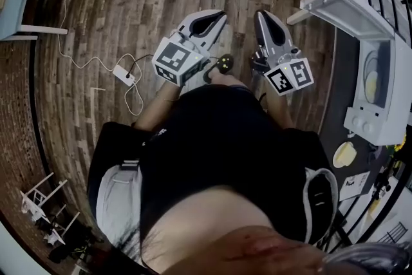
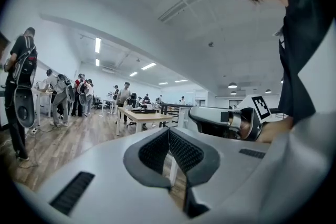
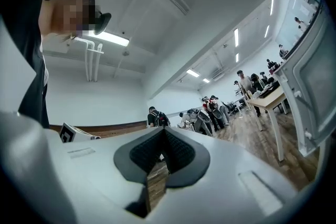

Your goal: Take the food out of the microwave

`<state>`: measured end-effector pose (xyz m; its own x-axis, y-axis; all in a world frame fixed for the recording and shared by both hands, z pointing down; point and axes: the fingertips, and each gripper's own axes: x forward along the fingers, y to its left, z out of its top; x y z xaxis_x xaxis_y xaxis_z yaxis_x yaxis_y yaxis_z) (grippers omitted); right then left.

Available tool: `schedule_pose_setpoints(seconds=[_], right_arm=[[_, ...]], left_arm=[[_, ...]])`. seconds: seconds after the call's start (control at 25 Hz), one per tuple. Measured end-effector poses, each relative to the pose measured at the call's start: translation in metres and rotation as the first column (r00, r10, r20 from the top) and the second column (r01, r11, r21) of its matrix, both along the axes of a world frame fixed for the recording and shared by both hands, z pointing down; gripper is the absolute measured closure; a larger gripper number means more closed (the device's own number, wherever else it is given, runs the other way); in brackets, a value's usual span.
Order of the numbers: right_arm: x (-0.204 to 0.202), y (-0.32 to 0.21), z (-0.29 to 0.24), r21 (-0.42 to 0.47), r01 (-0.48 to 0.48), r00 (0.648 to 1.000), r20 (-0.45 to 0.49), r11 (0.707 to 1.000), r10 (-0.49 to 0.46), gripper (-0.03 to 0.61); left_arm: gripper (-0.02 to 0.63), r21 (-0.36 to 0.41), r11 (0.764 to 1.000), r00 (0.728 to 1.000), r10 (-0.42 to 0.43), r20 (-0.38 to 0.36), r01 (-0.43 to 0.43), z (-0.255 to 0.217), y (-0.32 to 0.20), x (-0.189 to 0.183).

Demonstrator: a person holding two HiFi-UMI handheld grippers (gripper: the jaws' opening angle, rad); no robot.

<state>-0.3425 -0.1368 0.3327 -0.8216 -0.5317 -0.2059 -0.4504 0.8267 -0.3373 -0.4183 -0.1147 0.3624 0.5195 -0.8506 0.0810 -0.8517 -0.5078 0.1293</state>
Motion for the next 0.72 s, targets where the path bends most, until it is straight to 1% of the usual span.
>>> schedule_pose_setpoints(seconds=[0.12,0.2,0.28,0.52,0.64,0.72], right_arm=[[-0.008,-0.025,-0.013,0.026,0.001,1.000,0.024,1.000,-0.002,0.577],[-0.007,-0.043,-0.016,0.030,-0.009,1.000,0.026,1.000,0.009,0.577],[-0.003,-0.062,-0.016,0.030,-0.029,0.999,0.019,0.999,0.028,0.577],[0.011,-0.119,-0.021,0.047,-0.105,0.994,0.016,0.993,0.104,0.577],[0.021,-0.140,-0.022,0.047,-0.147,0.989,0.016,0.988,0.146,0.577],[0.033,-0.149,-0.020,0.042,-0.198,0.980,0.013,0.979,0.197,0.577]], left_arm=[[0.606,0.047,0.999,1.000,-0.008,-0.006,0.009,-0.016,-0.032,-0.010],[0.606,0.061,0.998,1.000,0.007,-0.009,-0.006,-0.022,-0.052,-0.009],[0.606,0.057,0.998,0.999,0.034,-0.001,-0.034,-0.022,-0.071,-0.002],[0.606,0.049,0.992,0.993,0.121,-0.007,-0.120,-0.020,-0.132,0.013],[0.606,0.055,0.984,0.985,0.172,-0.006,-0.172,-0.022,-0.158,0.026],[0.606,0.057,0.973,0.974,0.226,-0.002,-0.226,-0.022,-0.172,0.039]])
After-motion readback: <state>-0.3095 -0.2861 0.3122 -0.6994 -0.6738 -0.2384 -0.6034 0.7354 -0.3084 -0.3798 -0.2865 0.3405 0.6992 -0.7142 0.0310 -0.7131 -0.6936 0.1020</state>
